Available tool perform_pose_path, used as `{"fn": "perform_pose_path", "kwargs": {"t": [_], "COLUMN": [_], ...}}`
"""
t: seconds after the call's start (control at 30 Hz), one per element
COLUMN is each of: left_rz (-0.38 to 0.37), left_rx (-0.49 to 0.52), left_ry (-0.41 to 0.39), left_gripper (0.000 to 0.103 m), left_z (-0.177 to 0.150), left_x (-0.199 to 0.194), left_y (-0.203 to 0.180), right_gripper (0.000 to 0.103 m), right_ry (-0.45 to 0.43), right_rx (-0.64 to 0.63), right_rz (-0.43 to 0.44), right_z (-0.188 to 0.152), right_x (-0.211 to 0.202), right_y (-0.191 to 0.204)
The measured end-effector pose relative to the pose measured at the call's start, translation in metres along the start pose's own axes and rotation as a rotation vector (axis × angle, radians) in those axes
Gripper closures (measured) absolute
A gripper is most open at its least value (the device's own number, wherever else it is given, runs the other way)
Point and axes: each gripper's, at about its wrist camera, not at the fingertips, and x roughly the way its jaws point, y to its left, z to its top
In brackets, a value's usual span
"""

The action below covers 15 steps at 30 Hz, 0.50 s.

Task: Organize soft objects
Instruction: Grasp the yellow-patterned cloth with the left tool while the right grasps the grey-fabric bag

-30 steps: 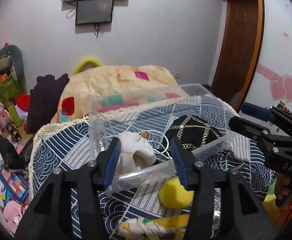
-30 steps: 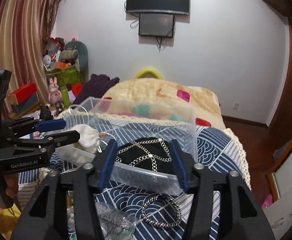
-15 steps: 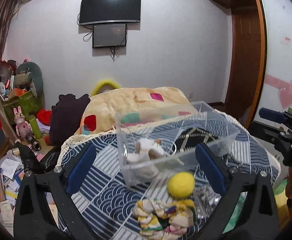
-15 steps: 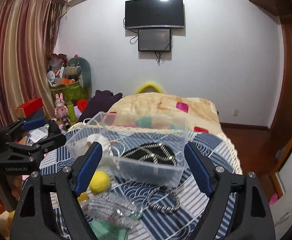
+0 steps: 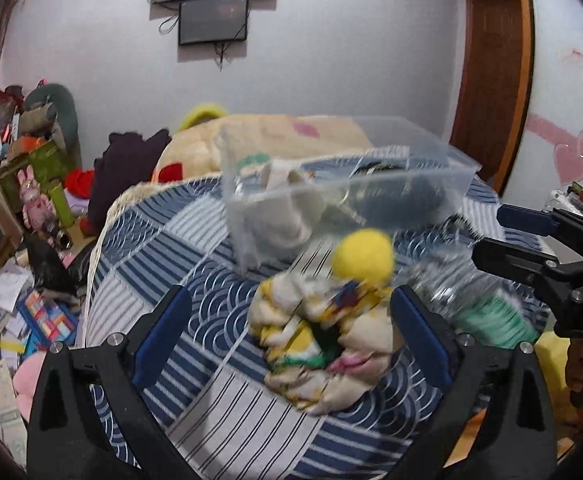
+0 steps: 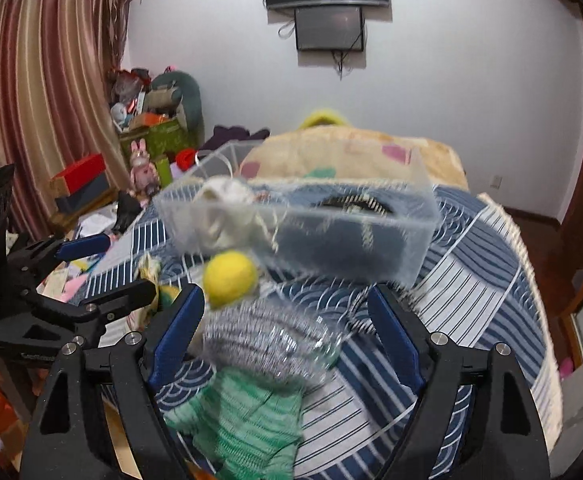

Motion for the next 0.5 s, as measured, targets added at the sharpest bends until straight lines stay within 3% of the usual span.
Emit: {"fn": "perform_pose_path", "kwargs": {"t": [0.37, 0.43, 0.5], "left_rz": [-0.012, -0.030, -0.079], "left_rx": [-0.076, -0.084, -0.097], "left_ry": [0.048, 0.052, 0.073], "left_gripper": [0.003, 0.009, 0.024], "left_z": [-0.026, -0.030, -0.033], "left_x": [0.009, 0.010, 0.013], "left_y": [0.024, 0.025, 0.026], "right_gripper": [0.022, 0.022, 0.034], "right_ry": [0.078, 0.089, 0.093], "right_rx": [0.002, -0.001, -0.007], "right_rz": [0.011, 0.013, 0.018], "right_z": [-0.017, -0.020, -0.021], "right_x": [0.018, 0.020, 0.020], "right_y": [0.001, 0.000, 0.001]}}
